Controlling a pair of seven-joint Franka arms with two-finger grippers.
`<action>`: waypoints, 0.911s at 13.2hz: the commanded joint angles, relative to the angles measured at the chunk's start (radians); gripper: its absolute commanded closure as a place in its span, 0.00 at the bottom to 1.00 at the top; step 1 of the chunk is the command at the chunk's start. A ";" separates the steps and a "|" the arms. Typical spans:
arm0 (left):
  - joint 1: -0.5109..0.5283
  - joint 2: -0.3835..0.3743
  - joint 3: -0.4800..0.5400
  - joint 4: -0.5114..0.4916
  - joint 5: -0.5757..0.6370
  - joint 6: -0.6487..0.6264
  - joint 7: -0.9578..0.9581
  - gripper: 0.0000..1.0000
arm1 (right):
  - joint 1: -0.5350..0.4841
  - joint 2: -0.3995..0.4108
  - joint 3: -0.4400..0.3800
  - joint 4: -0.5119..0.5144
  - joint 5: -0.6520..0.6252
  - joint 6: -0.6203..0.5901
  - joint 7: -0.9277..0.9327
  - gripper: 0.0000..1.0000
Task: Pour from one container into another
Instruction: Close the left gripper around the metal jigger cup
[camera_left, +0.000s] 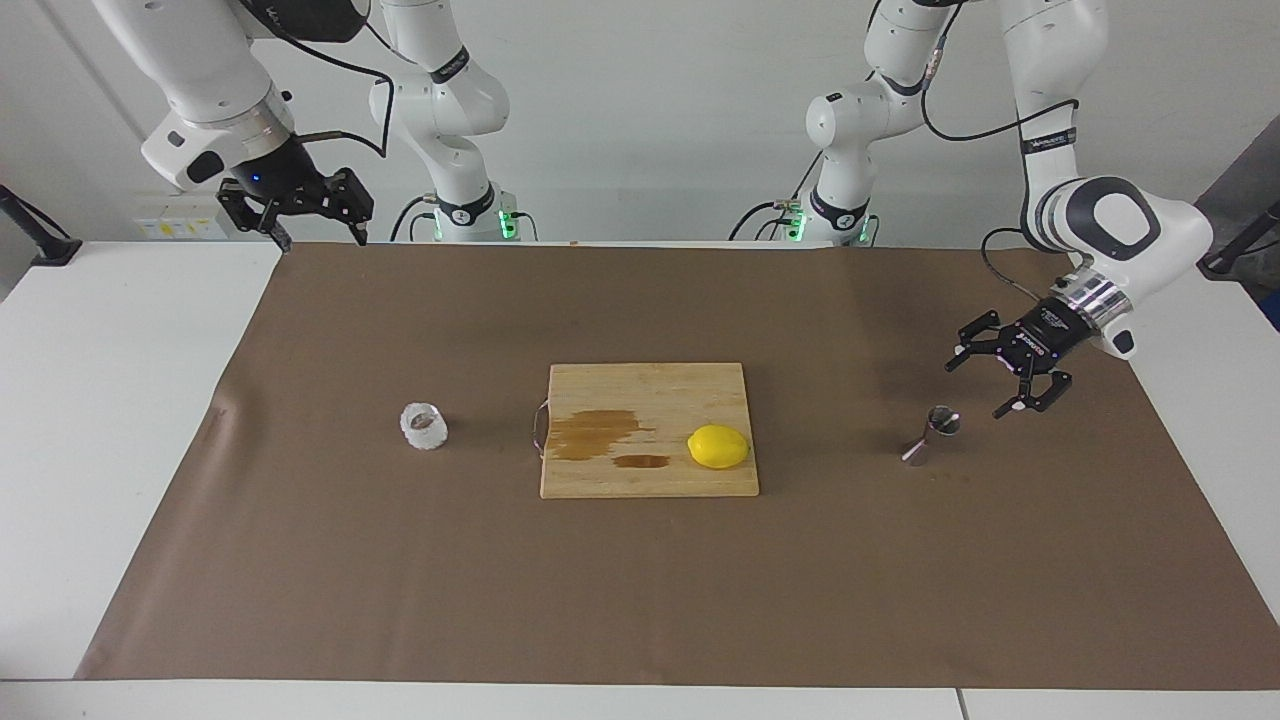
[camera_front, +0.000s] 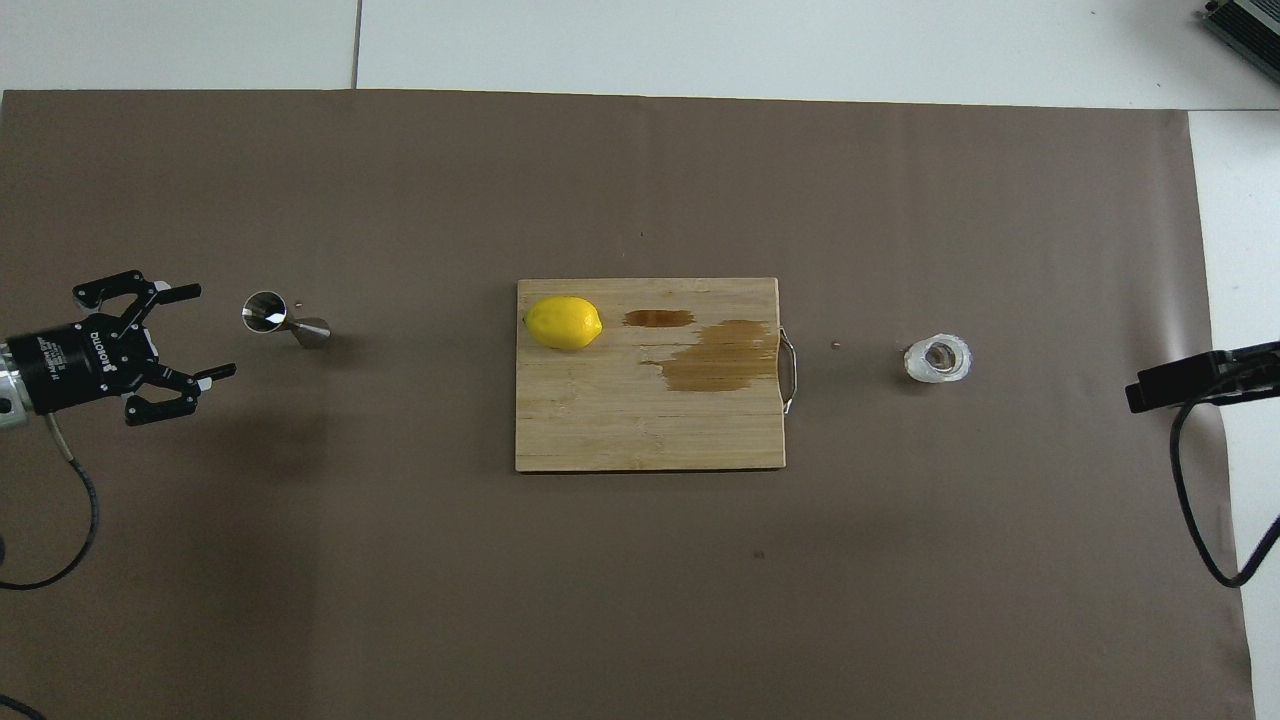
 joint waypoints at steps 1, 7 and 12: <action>0.002 0.010 -0.009 -0.051 -0.071 0.036 -0.012 0.00 | -0.005 0.003 0.007 0.010 -0.006 -0.016 0.015 0.00; -0.059 0.036 -0.009 -0.091 -0.276 0.099 0.043 0.00 | -0.005 0.004 0.008 0.010 -0.006 -0.016 0.015 0.00; -0.067 0.045 -0.009 -0.109 -0.338 0.108 0.097 0.00 | -0.005 0.003 0.007 0.010 -0.006 -0.016 0.015 0.00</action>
